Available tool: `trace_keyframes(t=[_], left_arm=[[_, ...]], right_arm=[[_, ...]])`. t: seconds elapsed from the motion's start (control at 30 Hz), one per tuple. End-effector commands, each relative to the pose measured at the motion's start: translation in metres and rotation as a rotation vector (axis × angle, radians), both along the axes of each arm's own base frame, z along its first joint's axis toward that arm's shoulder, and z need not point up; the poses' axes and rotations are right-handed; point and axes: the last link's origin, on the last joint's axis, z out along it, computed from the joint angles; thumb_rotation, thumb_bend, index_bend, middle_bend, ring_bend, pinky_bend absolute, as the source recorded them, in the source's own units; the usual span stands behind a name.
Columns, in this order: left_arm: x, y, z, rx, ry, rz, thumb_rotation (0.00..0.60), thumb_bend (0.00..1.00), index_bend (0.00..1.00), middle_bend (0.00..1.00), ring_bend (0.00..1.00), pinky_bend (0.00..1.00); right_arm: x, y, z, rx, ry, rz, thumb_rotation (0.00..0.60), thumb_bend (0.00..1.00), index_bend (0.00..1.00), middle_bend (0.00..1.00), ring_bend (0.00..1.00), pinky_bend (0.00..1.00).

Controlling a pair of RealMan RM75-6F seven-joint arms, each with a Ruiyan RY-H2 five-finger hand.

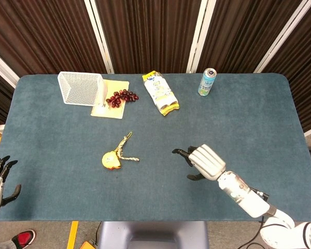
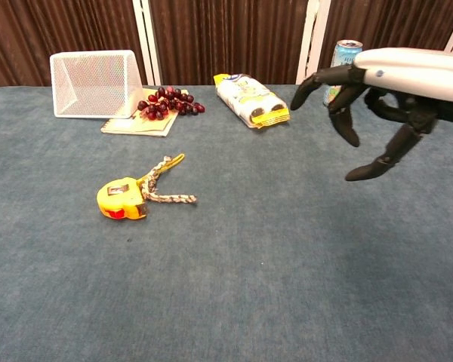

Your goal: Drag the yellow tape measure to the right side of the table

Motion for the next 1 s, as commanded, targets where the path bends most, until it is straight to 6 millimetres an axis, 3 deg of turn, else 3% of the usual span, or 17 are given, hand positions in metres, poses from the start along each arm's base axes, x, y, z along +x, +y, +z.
trace_keyframes(t=[0.03, 0.47, 1.0], left_arm=[[0.001, 0.0, 0.0, -0.003, -0.003, -0.003, 0.6, 0.38, 0.18, 0.07, 0.0, 0.21], [-0.001, 0.0, 0.006, 0.011, -0.032, -0.005, 0.6, 0.38, 0.18, 0.07, 0.0, 0.21], [-0.001, 0.0, 0.006, -0.004, -0.054, -0.013, 0.6, 0.38, 0.19, 0.08, 0.01, 0.21]], right_arm=[[0.022, -0.012, -0.019, 0.055, 0.018, 0.004, 0.6, 0.0, 0.34, 0.75, 0.59, 0.95], [0.088, -0.028, -0.087, 0.137, 0.099, 0.038, 0.6, 0.0, 0.35, 0.75, 0.59, 0.95], [0.116, -0.065, -0.149, 0.131, 0.187, -0.078, 0.6, 0.03, 0.37, 0.77, 0.61, 0.97]])
